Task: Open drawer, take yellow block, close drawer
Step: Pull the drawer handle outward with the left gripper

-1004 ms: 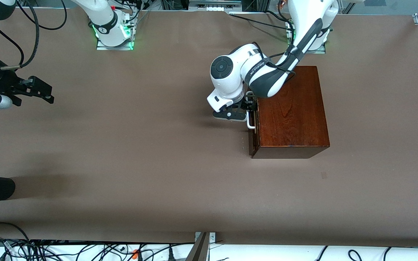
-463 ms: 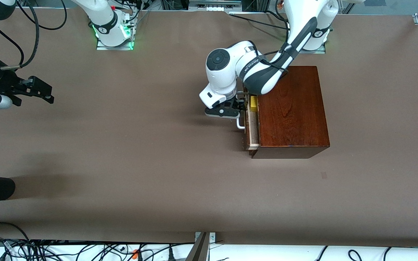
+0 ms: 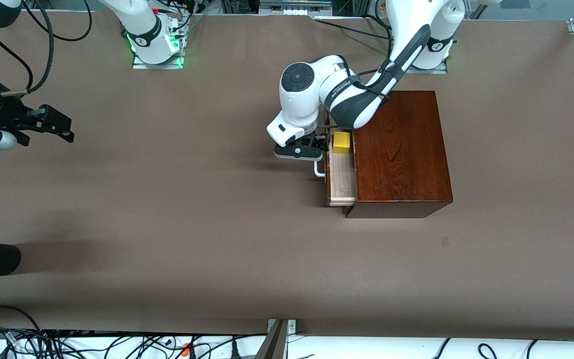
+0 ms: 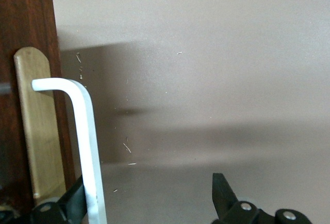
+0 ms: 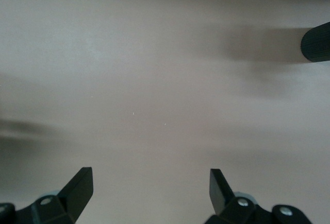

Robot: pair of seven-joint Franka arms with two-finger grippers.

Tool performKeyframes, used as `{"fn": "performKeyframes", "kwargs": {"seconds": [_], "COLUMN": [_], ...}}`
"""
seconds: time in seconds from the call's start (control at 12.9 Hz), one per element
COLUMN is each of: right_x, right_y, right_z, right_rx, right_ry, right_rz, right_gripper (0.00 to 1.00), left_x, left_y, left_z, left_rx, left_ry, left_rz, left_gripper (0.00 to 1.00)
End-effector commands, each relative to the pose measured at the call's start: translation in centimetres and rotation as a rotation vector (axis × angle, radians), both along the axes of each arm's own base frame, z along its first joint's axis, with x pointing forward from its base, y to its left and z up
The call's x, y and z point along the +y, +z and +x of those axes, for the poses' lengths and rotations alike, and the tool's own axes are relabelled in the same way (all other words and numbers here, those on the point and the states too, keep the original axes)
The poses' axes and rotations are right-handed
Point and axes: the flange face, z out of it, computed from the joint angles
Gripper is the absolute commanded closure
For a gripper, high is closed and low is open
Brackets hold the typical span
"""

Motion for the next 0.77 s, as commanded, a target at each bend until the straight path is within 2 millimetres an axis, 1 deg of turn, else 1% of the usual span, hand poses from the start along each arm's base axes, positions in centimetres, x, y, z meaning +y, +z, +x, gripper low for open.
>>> {"fn": "performKeyframes", "kwargs": {"seconds": [0.0, 0.31, 0.46, 0.62, 0.69], "right_x": [-0.1, -0.1, -0.1, -0.1, -0.1], "right_y": [0.4, 0.4, 0.4, 0.4, 0.4], "right_z": [0.2, 0.2, 0.2, 0.2, 0.2], "right_rx": [-0.006, -0.006, -0.006, -0.006, -0.006], "right_ry": [-0.004, -0.004, -0.004, -0.004, -0.004], "right_rz": [0.017, 0.017, 0.017, 0.017, 0.017], "right_gripper": [0.00, 0.00, 0.00, 0.00, 0.00], "left_x": [-1.8, -1.8, -1.3, -1.1, -0.8], "left_y": [1.0, 1.5, 1.7, 3.3, 5.0], "left_z": [0.0, 0.0, 0.0, 0.4, 0.6], "left_rx": [0.011, 0.003, 0.010, 0.006, -0.003], "left_ry": [0.020, 0.002, 0.005, 0.006, 0.009], "left_rz": [-0.060, -0.055, -0.024, -0.006, 0.003], "left_gripper": [0.00, 0.00, 0.00, 0.00, 0.00]}}
